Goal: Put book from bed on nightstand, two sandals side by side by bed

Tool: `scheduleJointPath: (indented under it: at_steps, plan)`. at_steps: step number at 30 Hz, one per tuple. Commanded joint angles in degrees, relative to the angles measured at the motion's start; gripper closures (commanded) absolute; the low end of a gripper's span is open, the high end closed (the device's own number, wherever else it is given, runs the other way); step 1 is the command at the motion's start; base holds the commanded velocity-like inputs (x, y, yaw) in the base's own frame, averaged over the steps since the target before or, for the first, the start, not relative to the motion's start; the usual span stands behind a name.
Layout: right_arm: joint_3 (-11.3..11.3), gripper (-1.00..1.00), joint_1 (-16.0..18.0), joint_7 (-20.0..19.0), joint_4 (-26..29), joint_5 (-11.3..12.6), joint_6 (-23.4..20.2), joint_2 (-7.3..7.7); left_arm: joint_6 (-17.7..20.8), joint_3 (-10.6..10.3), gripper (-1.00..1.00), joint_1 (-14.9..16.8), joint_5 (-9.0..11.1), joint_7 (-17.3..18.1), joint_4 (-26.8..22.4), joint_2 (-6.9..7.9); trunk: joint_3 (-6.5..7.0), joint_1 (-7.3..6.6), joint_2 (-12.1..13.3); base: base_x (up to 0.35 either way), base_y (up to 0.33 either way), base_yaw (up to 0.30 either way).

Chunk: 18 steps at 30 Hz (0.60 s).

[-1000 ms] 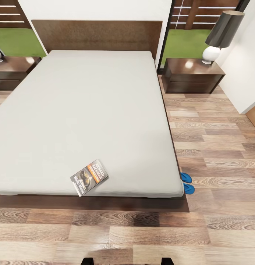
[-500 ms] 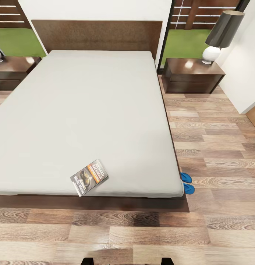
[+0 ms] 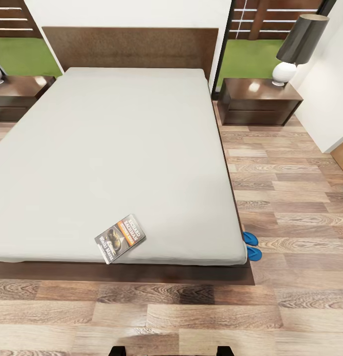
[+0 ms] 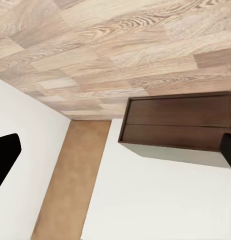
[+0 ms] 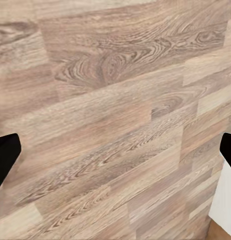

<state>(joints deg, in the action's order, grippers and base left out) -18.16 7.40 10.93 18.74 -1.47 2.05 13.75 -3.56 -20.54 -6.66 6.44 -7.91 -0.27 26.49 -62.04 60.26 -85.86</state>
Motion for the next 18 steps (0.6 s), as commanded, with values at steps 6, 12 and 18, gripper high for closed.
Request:
scheduleJointPath:
  at_steps: [6, 12, 18]
  plan:
    - [-0.3, -1.00, 1.6, -5.4, -0.1, 1.1, 0.2, 0.29, -1.6, -0.2, -1.00, -0.1, 0.8, 2.7, 0.0, -0.30, -0.02, 0.00, 0.0, 0.000, 0.000, 0.000]
    - [-0.4, -1.00, 2.4, -9.6, 0.0, 2.0, 0.2, 0.49, -2.3, 0.0, -1.00, -0.2, 0.9, 4.0, 0.0, -1.97, -0.02, 0.00, 0.0, 0.000, 0.000, 0.000]
    - [-0.3, -1.00, 2.8, -14.2, 0.1, 2.3, 0.2, 0.56, -2.4, 0.0, -1.00, -0.6, 0.9, 4.4, 0.0, -3.58, -0.02, 0.00, 0.0, 0.000, 0.000, 0.000]
